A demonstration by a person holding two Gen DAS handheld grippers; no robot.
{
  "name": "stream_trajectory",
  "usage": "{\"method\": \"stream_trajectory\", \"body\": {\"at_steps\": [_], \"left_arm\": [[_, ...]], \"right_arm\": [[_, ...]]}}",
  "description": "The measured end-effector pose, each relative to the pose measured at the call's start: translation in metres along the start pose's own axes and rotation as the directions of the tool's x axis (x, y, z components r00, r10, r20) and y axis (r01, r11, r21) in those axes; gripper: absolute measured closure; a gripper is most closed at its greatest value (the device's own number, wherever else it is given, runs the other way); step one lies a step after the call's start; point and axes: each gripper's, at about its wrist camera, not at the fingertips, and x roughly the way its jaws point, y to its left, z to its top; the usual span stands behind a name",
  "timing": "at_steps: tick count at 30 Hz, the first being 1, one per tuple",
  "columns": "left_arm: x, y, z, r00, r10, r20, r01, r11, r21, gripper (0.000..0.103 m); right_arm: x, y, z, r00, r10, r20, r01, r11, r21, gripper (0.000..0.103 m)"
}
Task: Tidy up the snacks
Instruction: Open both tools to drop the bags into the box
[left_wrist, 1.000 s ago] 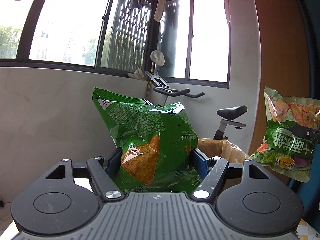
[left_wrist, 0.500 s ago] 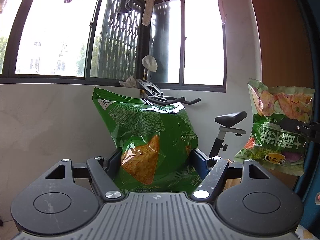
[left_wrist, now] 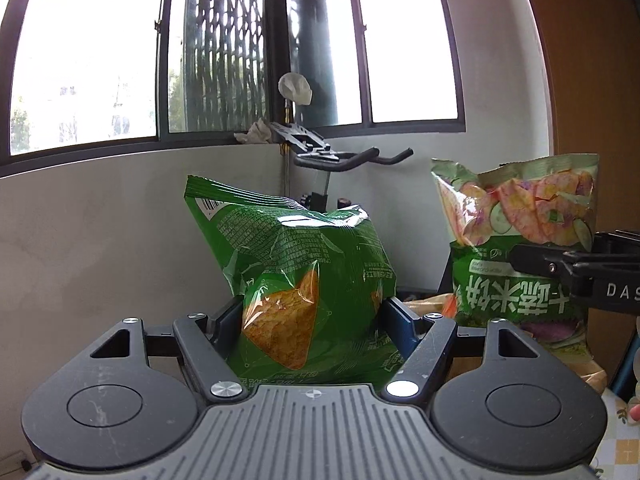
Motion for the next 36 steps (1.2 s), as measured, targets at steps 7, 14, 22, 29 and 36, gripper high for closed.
{"method": "stream_trajectory", "body": {"at_steps": [7,14,22,29,36], "left_arm": [[0.015,-0.001,-0.014,0.997,0.023,-0.068,-0.021,0.999,0.039,0.027],[0.011,0.01,-0.015,0.996,-0.004,-0.086,0.007,0.999,0.033,0.015],[0.003,0.024,-0.001,0.996,-0.02,-0.088,0.019,1.0,-0.012,0.014],[-0.011,0.045,0.011,0.995,-0.027,-0.092,0.02,0.996,-0.083,0.014],[-0.038,0.066,0.016,0.997,-0.034,-0.075,0.023,0.989,-0.145,0.014]], "right_arm": [[0.036,0.011,-0.025,0.994,0.007,-0.107,-0.001,0.998,0.057,0.044],[0.04,0.01,-0.031,0.986,0.006,-0.169,0.008,0.996,0.086,0.025],[0.022,0.001,-0.024,0.983,-0.003,-0.184,0.019,0.996,0.086,0.023],[-0.011,-0.01,-0.015,0.986,-0.02,-0.164,0.036,0.995,0.09,0.013],[-0.048,-0.025,-0.012,0.988,-0.053,-0.142,0.069,0.991,0.115,0.0]]}}
